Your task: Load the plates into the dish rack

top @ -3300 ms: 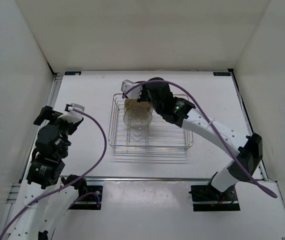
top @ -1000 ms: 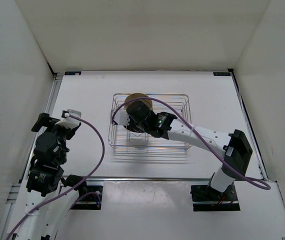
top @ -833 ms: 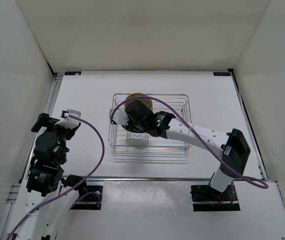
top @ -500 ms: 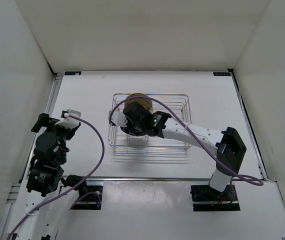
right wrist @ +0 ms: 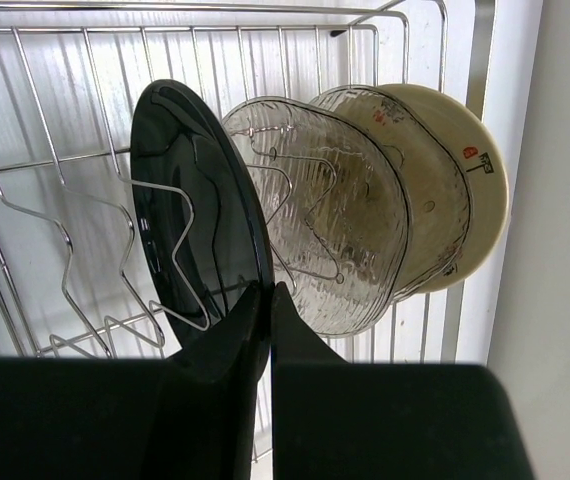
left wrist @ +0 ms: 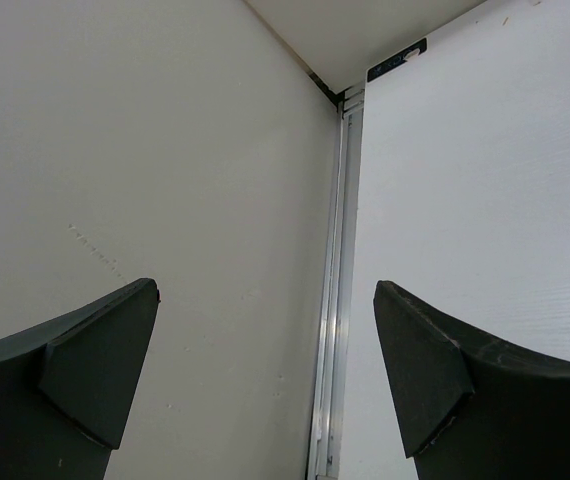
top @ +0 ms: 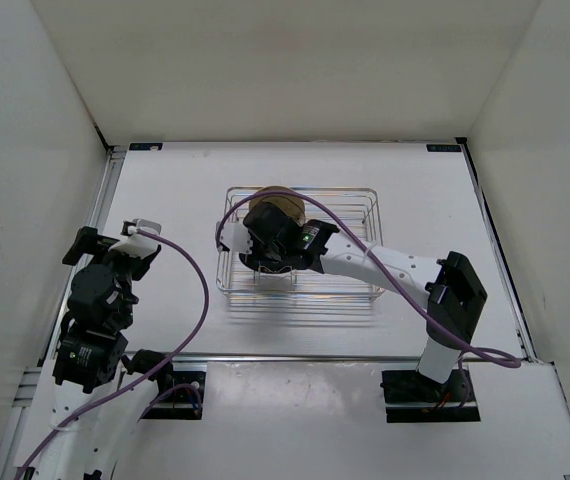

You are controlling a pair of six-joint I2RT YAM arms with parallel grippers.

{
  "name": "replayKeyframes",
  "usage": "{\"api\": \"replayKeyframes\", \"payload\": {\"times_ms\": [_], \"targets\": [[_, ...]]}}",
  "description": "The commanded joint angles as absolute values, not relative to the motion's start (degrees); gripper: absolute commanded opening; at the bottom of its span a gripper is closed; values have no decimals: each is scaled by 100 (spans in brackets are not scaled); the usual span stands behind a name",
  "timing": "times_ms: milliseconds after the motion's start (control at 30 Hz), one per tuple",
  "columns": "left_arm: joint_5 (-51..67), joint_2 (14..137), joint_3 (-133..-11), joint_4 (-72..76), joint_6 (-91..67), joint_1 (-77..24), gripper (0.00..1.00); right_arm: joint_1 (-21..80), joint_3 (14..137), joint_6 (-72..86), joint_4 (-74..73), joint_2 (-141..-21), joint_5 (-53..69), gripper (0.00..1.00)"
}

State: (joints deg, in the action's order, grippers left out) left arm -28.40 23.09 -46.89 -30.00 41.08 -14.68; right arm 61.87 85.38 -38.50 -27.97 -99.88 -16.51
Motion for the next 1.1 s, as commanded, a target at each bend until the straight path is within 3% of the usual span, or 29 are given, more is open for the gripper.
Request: {"api": "replayKeyframes", "payload": {"times_ms": [0, 500, 667, 1067], "targets": [[-2760, 2285, -4887, -3006, 4008, -1424, 100, 6231, 8824, -3665, -2839, -10011, -1310, 4], [-2654, 2285, -4887, -3059, 3955, -1371, 100, 6231, 8534, -3840, -3172, -9853, -1204, 12], [-2602, 2338, -4887, -3059, 3955, -1318, 100, 6231, 8534, -3894, -3234, -9853, -1151, 30], [-2602, 2338, -4939, -3111, 3955, -1318, 100, 6231, 8753, -4289, -3287, -9853, -1361, 47]]}}
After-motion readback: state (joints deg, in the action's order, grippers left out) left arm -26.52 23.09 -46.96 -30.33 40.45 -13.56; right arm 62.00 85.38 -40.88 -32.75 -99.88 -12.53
